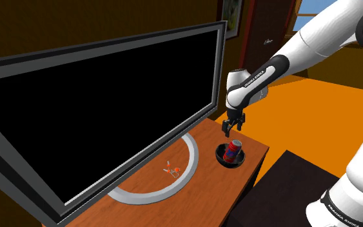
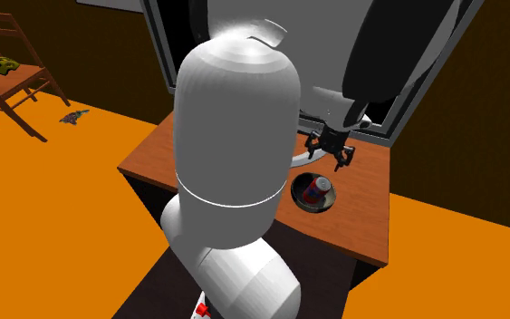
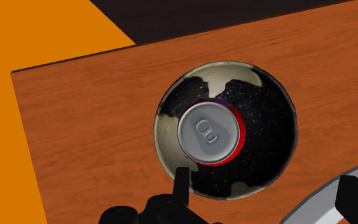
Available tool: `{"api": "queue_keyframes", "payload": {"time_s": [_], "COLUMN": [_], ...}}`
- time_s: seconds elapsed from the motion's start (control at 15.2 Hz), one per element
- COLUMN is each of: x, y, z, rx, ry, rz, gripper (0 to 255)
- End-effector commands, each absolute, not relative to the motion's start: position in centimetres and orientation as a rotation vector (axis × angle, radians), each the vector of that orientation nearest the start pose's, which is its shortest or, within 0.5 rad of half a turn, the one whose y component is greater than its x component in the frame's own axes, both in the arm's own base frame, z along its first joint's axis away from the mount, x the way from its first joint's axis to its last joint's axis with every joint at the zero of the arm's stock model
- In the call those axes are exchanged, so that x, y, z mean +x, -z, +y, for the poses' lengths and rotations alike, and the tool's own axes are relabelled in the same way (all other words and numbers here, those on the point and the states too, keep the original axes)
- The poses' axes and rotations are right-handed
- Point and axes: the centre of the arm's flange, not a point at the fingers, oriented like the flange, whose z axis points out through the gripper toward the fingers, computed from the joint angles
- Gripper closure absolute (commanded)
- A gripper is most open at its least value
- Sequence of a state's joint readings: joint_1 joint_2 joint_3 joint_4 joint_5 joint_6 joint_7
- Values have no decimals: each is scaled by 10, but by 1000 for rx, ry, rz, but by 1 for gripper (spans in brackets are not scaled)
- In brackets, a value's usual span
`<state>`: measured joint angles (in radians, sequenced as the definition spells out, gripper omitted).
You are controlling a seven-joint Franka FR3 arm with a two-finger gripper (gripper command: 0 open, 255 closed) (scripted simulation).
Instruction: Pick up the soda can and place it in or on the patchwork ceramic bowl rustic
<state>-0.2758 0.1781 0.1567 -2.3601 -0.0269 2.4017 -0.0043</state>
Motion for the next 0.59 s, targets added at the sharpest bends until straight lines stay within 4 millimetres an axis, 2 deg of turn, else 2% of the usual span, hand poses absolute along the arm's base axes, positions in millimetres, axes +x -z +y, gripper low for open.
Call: {"api": "queue_keyframes", "payload": {"time_s": [0.0, 0.07, 0.53], "x": [495, 496, 496], "y": [-265, -276, -276], "z": [-59, -59, -59], "rx": [-3112, -3112, -3112], "ry": [-209, -209, -209], "rz": [147, 147, 147], "gripper": [0, 0, 0]}}
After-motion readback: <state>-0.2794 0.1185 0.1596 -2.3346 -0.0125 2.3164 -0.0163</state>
